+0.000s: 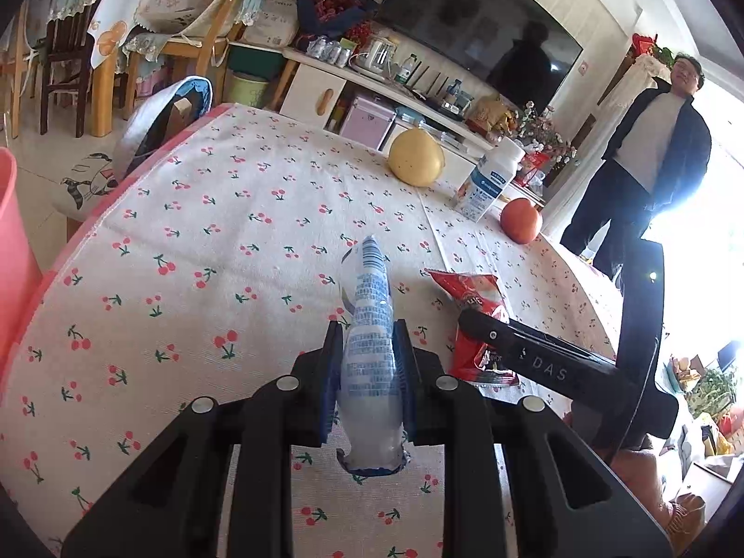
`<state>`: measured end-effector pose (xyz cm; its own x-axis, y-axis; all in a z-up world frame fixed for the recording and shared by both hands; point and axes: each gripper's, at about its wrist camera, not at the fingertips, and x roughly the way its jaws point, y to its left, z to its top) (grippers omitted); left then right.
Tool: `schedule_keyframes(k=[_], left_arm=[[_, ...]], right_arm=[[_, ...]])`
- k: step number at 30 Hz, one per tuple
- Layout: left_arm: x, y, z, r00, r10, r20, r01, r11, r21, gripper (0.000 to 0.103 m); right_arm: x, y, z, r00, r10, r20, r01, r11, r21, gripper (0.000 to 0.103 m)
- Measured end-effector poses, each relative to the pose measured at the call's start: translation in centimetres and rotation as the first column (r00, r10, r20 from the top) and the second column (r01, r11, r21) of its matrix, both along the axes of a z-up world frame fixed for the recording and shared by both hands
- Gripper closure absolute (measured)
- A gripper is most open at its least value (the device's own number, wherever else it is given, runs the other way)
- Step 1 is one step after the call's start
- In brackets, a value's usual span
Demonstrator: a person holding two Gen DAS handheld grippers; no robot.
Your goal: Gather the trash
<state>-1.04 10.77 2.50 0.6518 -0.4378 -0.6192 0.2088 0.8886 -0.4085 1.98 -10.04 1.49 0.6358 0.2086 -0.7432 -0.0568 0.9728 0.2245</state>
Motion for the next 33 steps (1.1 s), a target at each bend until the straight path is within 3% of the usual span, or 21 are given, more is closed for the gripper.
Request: schedule_keyframes(k=[11, 19, 33], left_arm=[[-1.0, 1.0, 2.1, 0.995, 0.049, 0.088, -0.053, 0.997, 0.047, 0.079], [-1.9, 2.6, 3.1, 0.988, 0.099, 0.122, -0.103, 0.994, 0.034, 0.079], [-3.6, 7.0, 5.5, 0.936, 0.276, 0.218, -0.285, 0.958, 0.012, 0.079]], right_arm=[[-1.4, -0.3, 0.9, 1.000, -0.008, 0.017, 0.008, 1.000, -0.007, 0.049], [-3.5, 0.0, 2.2, 0.999, 0.006, 0.054, -0.006, 1.000, 0.000, 0.050], [-6.1, 3.4, 4.7, 0.992, 0.071, 0.106, -0.076, 0.996, 0.048, 0.050]])
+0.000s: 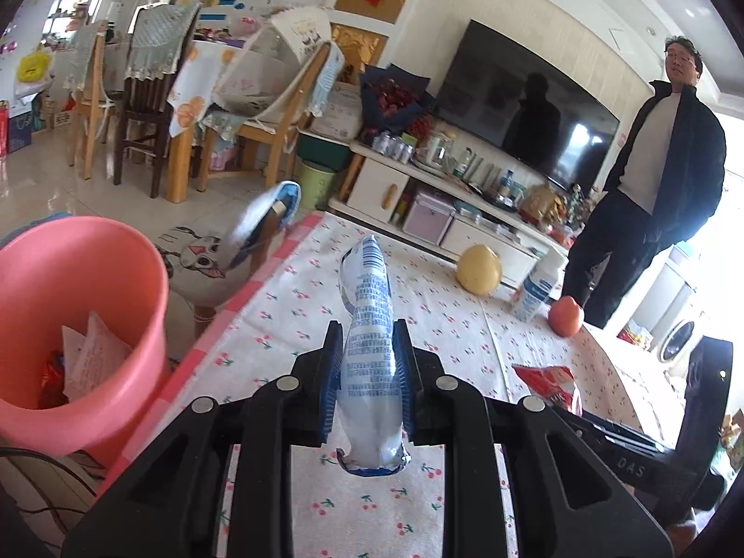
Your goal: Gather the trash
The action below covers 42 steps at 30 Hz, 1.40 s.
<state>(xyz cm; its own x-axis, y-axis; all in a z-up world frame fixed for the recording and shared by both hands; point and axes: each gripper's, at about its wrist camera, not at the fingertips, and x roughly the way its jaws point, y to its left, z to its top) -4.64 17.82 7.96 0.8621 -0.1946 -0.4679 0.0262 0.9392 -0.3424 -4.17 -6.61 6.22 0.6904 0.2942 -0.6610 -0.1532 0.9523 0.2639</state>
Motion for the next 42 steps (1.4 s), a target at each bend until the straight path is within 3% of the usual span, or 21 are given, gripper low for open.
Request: schedule_keyframes(k=[7, 11, 15, 22, 26, 31, 33, 35, 38, 40, 42], left_arm=[[-0.5, 2.6, 0.9, 0.993, 0.110, 0.036, -0.110, 0.994, 0.005, 0.079], [-1.2, 4.4, 1.6, 0.977, 0.199, 0.073, -0.200, 0.980, -0.003, 0.079], [-1.9, 6.8, 2.0, 0.944, 0.314, 0.099, -0.313, 0.949, -0.026, 0.079], [-2.2, 11.7, 1.8, 0.880, 0.472, 0.062, -0.466, 0.881, -0.083, 0.079], [-1.9, 14.3, 1.2, 0.851, 0.526, 0.004, -0.522, 0.846, -0.109, 0.079], [-2.2, 16.7, 0.3, 0.836, 0.546, -0.055, -0.547, 0.823, -0.155, 0.079], [-2.1, 17.2, 0.1, 0.843, 0.534, -0.065, -0.537, 0.827, -0.168, 0.079], [-2.0, 17.5, 0.0, 0.870, 0.490, -0.065, -0.492, 0.847, -0.202, 0.079], [-1.8, 17.6, 0.6, 0.943, 0.331, -0.016, -0.326, 0.919, -0.223, 0.078], [-2.1, 17.7, 0.9, 0.977, 0.213, 0.008, -0.205, 0.949, -0.238, 0.069], [-3.2, 17.5, 1.1, 0.994, 0.107, 0.000, -0.105, 0.973, -0.204, 0.056]], right_arm=[[-0.8, 3.8, 1.1, 0.998, 0.067, 0.005, -0.067, 0.997, 0.037, 0.050], [-0.9, 6.4, 1.9, 0.993, 0.121, 0.014, -0.121, 0.991, 0.065, 0.050], [-0.7, 9.5, 3.0, 0.983, 0.179, 0.031, -0.181, 0.978, 0.098, 0.050], [0.8, 16.2, 5.2, 0.951, 0.302, 0.064, -0.308, 0.941, 0.139, 0.050], [1.6, 20.4, 5.8, 0.925, 0.370, 0.085, -0.379, 0.917, 0.128, 0.050], [2.8, 23.7, 5.8, 0.907, 0.411, 0.093, -0.420, 0.901, 0.111, 0.050], [3.1, 23.7, 5.5, 0.909, 0.406, 0.093, -0.415, 0.903, 0.114, 0.050], [3.1, 23.0, 5.0, 0.917, 0.388, 0.090, -0.397, 0.911, 0.115, 0.050], [2.2, 21.1, 4.2, 0.930, 0.359, 0.081, -0.366, 0.924, 0.106, 0.050], [1.6, 19.5, 3.5, 0.938, 0.341, 0.067, -0.347, 0.932, 0.106, 0.050], [1.0, 18.4, 2.7, 0.944, 0.326, 0.051, -0.329, 0.938, 0.109, 0.050]])
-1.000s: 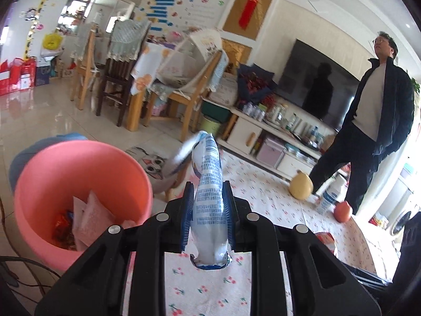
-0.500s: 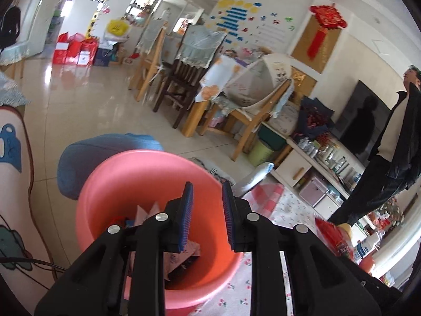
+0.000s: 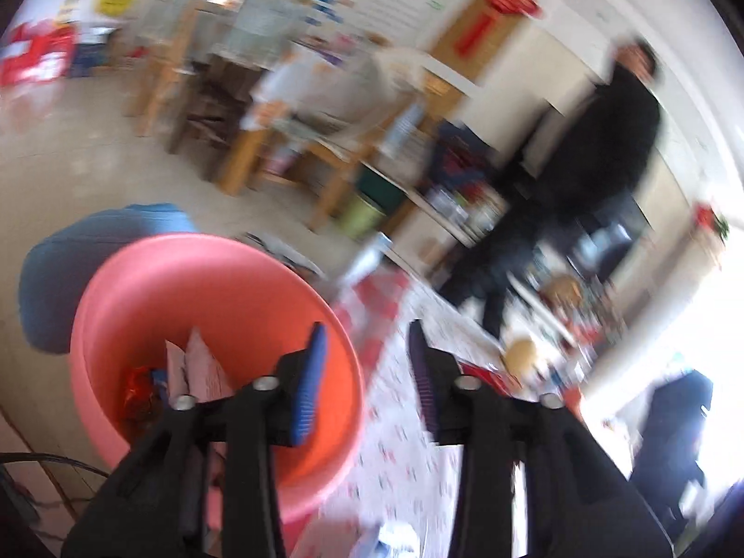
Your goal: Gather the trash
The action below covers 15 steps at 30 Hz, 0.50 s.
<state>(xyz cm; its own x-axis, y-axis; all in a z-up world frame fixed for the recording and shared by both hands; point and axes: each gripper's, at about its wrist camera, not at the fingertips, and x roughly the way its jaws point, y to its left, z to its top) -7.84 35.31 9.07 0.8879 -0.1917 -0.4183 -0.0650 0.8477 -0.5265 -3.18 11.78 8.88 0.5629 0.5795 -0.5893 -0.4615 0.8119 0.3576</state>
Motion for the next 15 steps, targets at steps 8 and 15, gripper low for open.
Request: schedule_keyframes(k=[8, 15], left_arm=[[-2.5, -5.3, -0.7, 0.922, -0.255, -0.292, 0.298, 0.948, 0.112, 0.040], [-2.9, -11.2, -3.7, 0.831, -0.286, -0.476, 0.426, 0.879, 0.215, 0.038]], right_arm=[[-2.9, -3.7, -2.3, 0.998, -0.033, -0.053, 0.033, 0.999, -0.004, 0.050], [-5.0, -7.0, -1.1, 0.997, -0.066, -0.028, 0.067, 0.998, 0.022, 0.050]])
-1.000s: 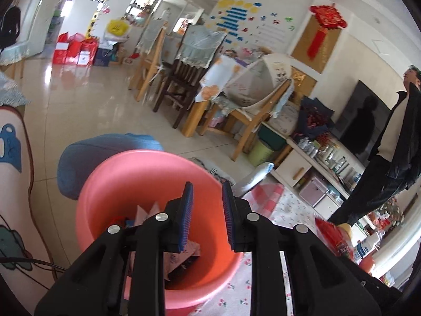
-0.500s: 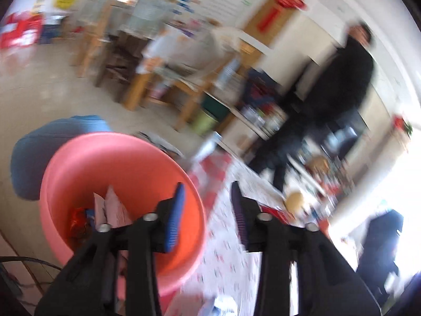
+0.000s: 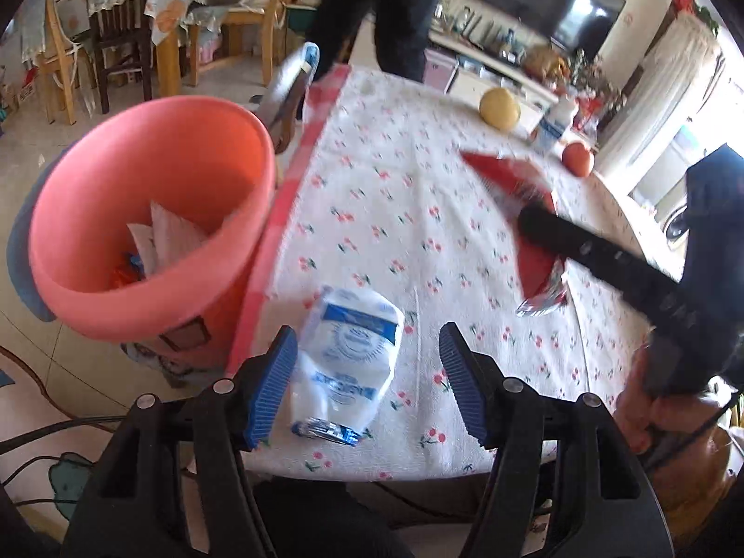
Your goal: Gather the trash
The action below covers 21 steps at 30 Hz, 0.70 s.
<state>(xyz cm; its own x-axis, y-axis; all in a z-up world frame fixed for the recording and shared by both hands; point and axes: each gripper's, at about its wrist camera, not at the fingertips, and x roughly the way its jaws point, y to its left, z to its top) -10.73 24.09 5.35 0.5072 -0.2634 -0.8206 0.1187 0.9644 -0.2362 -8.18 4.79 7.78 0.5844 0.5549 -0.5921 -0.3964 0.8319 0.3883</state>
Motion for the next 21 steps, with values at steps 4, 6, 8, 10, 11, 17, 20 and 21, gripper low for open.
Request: schedule_keyframes(k=[4, 6, 8, 10, 11, 17, 20, 21], left_arm=[[0.5, -1.4, -1.4, 0.998, 0.014, -0.059, -0.010, 0.997, 0.072, 0.038], [0.8, -1.8, -1.9, 0.996, 0.029, -0.080, -0.020, 0.994, 0.104, 0.038], [1.1, -2.0, -2.0, 0.995, 0.053, -0.083, -0.040, 0.988, 0.151, 0.038], [1.3, -2.0, -2.1, 0.994, 0.068, -0.083, -0.054, 0.985, 0.166, 0.038], [1.3, -2.1, -2.0, 0.994, 0.077, -0.082, -0.061, 0.983, 0.173, 0.038], [1.8, -1.1, -2.0, 0.988, 0.127, -0.083, -0.116, 0.984, 0.132, 0.036], [1.9, -0.9, -2.1, 0.987, 0.136, -0.085, -0.126, 0.986, 0.111, 0.034], [1.9, -0.9, -2.1, 0.987, 0.138, -0.087, -0.128, 0.986, 0.110, 0.031]], right_arm=[[-0.5, -1.6, 0.4, 1.000, -0.011, 0.001, 0.011, 0.999, 0.030, 0.050], [-0.9, -2.1, 0.5, 1.000, -0.010, 0.007, 0.010, 0.999, 0.032, 0.050], [-1.1, -2.6, 0.4, 1.000, -0.008, 0.004, 0.008, 0.999, 0.040, 0.050], [-1.2, -2.9, 0.4, 1.000, -0.007, 0.001, 0.007, 0.999, 0.048, 0.050], [-1.3, -3.0, 0.4, 1.000, -0.008, 0.000, 0.007, 0.999, 0.049, 0.050], [-1.1, -4.0, 0.2, 1.000, -0.012, -0.016, 0.013, 0.997, 0.070, 0.050], [-0.9, -4.3, 0.1, 1.000, -0.013, -0.024, 0.015, 0.997, 0.082, 0.050], [-0.8, -4.3, 0.1, 1.000, -0.014, -0.026, 0.016, 0.996, 0.085, 0.050]])
